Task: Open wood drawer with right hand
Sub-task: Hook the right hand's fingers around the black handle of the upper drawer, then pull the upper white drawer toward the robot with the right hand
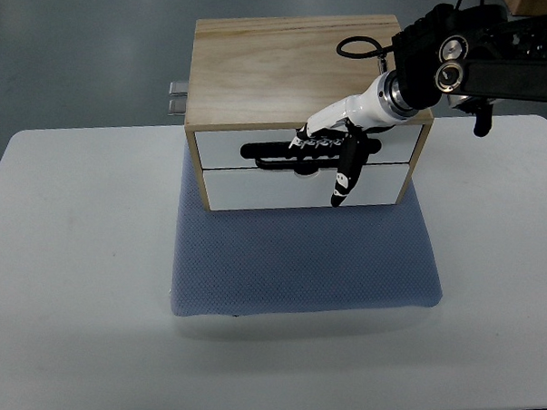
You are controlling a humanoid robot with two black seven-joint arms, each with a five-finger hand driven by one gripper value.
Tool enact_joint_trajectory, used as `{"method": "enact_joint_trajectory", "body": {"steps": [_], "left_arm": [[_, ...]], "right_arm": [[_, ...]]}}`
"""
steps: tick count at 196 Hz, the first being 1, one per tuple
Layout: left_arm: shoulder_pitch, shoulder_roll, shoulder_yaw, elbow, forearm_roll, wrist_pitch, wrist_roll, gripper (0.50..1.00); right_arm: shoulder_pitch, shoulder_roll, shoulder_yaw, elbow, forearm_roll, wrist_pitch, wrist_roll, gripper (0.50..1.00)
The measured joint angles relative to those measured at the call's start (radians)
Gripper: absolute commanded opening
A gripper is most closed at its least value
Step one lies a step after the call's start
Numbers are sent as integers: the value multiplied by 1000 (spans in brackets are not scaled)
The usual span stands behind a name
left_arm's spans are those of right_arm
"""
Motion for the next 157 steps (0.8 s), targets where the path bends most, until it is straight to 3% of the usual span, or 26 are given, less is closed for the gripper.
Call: {"method": "enact_joint_trajectory", "body": {"steps": [102, 157], "left_arm": [[0, 0, 1, 0, 0, 0, 0, 1000], [0, 0, 1, 0, 0, 0, 0, 1000]], "right_arm": [[-16, -9, 2, 1, 1, 19, 2, 940], [12, -23, 2, 15, 1, 95, 2, 942]]}}
